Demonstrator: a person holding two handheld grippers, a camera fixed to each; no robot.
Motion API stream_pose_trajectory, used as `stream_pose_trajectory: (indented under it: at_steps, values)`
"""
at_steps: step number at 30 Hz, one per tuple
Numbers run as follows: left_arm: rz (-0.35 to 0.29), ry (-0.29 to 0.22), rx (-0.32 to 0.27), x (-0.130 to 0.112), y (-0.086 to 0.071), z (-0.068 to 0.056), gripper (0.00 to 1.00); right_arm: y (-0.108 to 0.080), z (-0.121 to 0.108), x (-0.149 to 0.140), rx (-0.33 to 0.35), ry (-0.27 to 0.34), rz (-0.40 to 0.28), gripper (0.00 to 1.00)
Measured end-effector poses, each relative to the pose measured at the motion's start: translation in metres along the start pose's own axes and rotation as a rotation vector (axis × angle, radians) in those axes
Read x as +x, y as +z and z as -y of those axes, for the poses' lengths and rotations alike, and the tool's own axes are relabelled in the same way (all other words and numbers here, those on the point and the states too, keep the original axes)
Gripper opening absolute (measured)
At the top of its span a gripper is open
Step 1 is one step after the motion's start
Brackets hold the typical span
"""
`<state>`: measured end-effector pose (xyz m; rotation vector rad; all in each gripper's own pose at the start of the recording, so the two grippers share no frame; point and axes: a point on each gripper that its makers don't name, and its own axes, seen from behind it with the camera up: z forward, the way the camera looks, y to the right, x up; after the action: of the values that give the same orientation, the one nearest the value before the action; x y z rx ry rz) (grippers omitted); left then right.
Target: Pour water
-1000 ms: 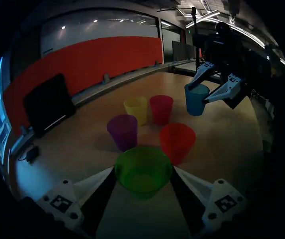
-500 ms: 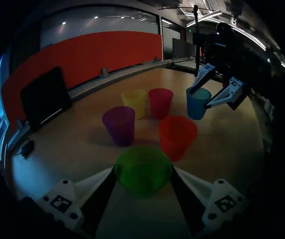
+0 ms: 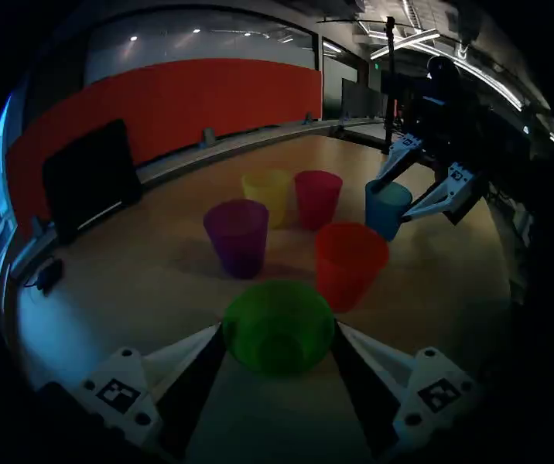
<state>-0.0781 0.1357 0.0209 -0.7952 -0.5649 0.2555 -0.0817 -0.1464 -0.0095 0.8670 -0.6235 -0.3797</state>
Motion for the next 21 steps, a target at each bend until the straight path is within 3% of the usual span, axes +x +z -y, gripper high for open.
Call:
stream_pose_trajectory:
  at_steps: [10, 21]
  values:
    - [0.008, -0.031, -0.001, -0.004, -0.004, 0.001, 0.98, 0.004, 0.002, -0.004, 0.001, 0.011, 0.006, 0.94]
    - [-0.002, -0.107, 0.005, -0.012, -0.015, 0.000, 0.98, 0.002, 0.001, -0.014, -0.011, 0.029, 0.019, 1.00]
